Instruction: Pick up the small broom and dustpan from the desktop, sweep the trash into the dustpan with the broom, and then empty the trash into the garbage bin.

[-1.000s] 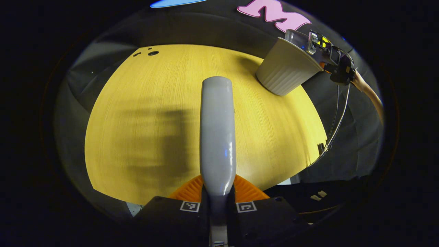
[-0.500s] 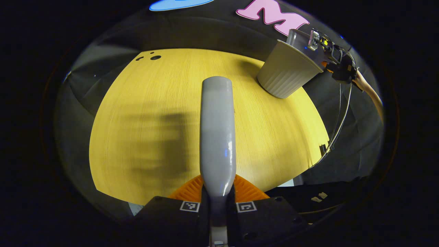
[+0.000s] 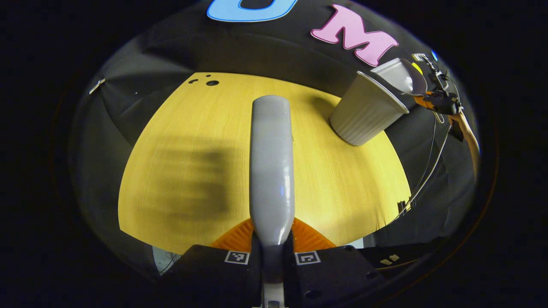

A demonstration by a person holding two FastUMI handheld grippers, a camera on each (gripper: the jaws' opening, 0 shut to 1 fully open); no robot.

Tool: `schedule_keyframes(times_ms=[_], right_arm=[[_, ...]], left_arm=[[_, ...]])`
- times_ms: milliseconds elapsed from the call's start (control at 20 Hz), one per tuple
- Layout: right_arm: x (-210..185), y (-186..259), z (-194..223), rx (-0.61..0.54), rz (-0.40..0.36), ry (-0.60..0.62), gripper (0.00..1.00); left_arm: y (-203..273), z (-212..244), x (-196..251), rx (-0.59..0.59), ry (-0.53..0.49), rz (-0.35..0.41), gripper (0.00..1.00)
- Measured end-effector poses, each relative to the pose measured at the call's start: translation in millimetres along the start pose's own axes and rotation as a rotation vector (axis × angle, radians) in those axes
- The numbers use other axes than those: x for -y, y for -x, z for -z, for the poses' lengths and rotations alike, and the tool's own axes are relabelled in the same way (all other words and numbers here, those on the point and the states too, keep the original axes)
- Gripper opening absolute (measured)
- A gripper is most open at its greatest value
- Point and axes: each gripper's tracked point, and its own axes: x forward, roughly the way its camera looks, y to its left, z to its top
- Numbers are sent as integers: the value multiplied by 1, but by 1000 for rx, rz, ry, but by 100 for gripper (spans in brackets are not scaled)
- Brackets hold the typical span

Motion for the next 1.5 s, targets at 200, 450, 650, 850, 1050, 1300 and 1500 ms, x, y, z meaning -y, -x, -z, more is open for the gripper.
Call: schedule_keyframes(times_ms=[200, 450, 650, 850, 1050, 1300, 1500], right_arm=[[-35, 31, 5, -4, -127, -218, 34], [-88, 79, -8, 19, -322, -428, 34], [-129, 124, -19, 73, -414, -448, 34], [-200, 159, -24, 61, -570, -430, 27], [-272, 184, -6, 1, -698, -408, 40], [-344, 192, 45, -162, -802, -412, 34], [-369, 189, 82, -279, -804, -503, 34]], left_arm=[[-8, 8, -20, 4, 93, -16, 25], [-12, 14, -49, 40, 114, -98, 24], [-22, 18, -69, 40, 149, -150, 24], [-28, 17, -80, 30, 163, -174, 24], [-32, 15, -82, 16, 135, -189, 24], [-41, 16, -84, -42, 114, -185, 24], [-61, 22, -87, -112, 51, -199, 24]])
